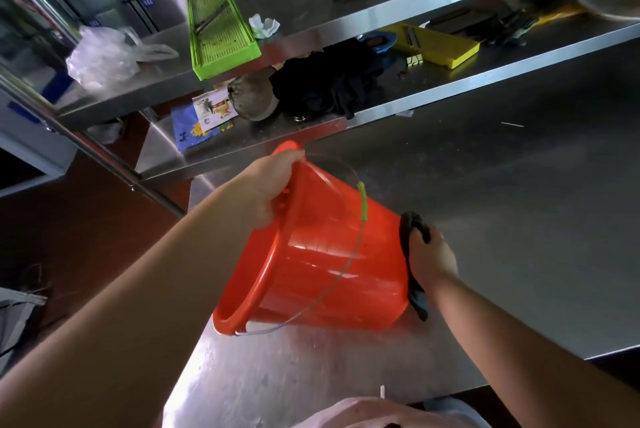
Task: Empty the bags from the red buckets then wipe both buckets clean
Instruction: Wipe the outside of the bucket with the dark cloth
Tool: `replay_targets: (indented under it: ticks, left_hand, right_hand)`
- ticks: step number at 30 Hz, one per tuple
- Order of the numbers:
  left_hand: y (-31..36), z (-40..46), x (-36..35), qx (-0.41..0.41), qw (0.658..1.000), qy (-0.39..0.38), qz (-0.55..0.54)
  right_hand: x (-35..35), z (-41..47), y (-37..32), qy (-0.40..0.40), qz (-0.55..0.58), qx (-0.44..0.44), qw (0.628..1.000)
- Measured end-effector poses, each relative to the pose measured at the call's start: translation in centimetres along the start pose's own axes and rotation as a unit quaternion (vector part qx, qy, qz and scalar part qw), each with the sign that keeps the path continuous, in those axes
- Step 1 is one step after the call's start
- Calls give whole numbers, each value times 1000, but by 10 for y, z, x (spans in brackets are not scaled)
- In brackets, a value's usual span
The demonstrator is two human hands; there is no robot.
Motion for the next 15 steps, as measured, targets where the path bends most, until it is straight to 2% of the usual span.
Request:
replay_targets:
  ticks: [3, 5, 8, 10, 12, 15]
  left_hand:
    - [-12, -7, 8, -21, 1000, 1, 6]
    - [-21, -8, 16, -83, 996, 30, 22]
    - [-40, -11, 25, -124, 981, 57, 138]
    - [-52, -12, 26, -132, 974, 77, 165]
    - [-56, -12, 24, -145, 972, 111, 149]
    - [-49, -17, 14, -154, 962, 163, 155]
  right_hand:
    - [-1, 9, -4, 0, -9, -7, 1000]
    - [-1, 12, -6, 5, 6, -19, 1000]
    - [-2, 13, -9, 17, 42, -34, 998]
    - [-2, 15, -14, 10, 44, -15, 999]
    - [0, 12, -23, -4, 48, 14, 999]
    - [-2, -6, -38, -36, 25, 84, 996]
Point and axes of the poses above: each hand's wrist, its own z-axis towards the middle knuckle, its own x-axis out of the back of the hand, y = z × x, the point moved 1 cm from there along z, towards the middle knuckle, and after that the axes turned 12 degrees about x, right-handed, at the moved point
